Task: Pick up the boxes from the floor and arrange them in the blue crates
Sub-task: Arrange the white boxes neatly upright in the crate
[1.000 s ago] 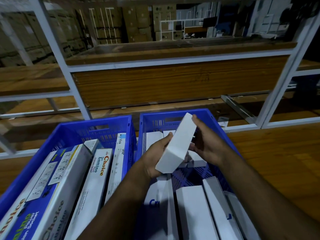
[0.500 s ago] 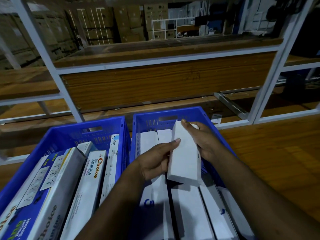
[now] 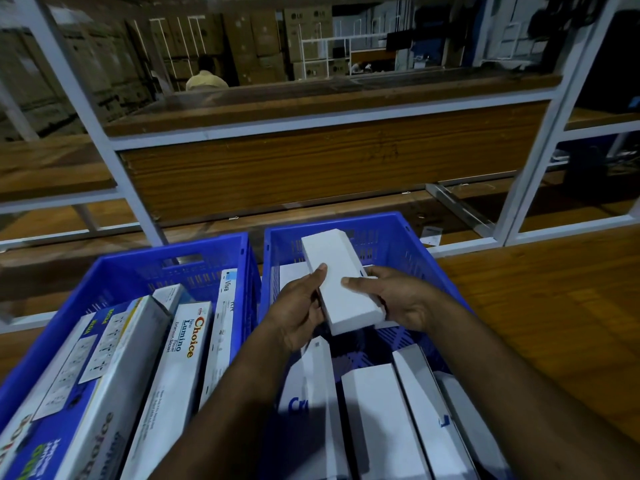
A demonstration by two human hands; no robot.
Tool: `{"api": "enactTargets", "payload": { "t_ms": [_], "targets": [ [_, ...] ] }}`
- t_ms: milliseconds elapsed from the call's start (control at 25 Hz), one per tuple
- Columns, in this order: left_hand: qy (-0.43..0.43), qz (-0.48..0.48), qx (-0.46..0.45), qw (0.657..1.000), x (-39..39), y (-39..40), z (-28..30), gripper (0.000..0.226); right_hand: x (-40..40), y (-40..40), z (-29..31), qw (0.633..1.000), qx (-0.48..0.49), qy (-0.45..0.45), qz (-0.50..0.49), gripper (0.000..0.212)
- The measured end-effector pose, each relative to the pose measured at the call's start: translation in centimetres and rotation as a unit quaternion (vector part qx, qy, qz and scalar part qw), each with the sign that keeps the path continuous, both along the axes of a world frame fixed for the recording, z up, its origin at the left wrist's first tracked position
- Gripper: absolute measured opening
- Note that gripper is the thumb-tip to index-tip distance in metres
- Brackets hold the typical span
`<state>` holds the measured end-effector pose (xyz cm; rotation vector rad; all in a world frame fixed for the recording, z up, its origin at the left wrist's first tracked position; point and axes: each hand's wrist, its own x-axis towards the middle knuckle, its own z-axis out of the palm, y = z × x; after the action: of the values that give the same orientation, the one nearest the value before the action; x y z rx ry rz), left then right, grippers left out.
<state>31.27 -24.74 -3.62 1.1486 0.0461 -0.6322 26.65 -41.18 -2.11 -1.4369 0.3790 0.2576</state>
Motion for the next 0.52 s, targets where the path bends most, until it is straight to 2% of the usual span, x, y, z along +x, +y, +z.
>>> {"api": "enactTargets", "payload": {
  "t_ms": [160,360,520],
  "targets": [
    [0.017,0.045,-0.015,0.999,0.3,-0.1,-0.1,0.042,-0.5,-0.5,0.6,1.0,0.014,0.017,0.01,0.04],
    [0.007,0.081,0.005,0.997,0.6,0.4,-0.3,0.046,0.3,-1.9,0.5,0.986,0.055,-0.018,-0.159,0.031],
    [0.009,0.098,0.031,0.995,0.8,0.5,-0.5,0.044,1.9,-2.5,-1.2,0.976,0.042,0.038,-0.21,0.039]
  ]
}}
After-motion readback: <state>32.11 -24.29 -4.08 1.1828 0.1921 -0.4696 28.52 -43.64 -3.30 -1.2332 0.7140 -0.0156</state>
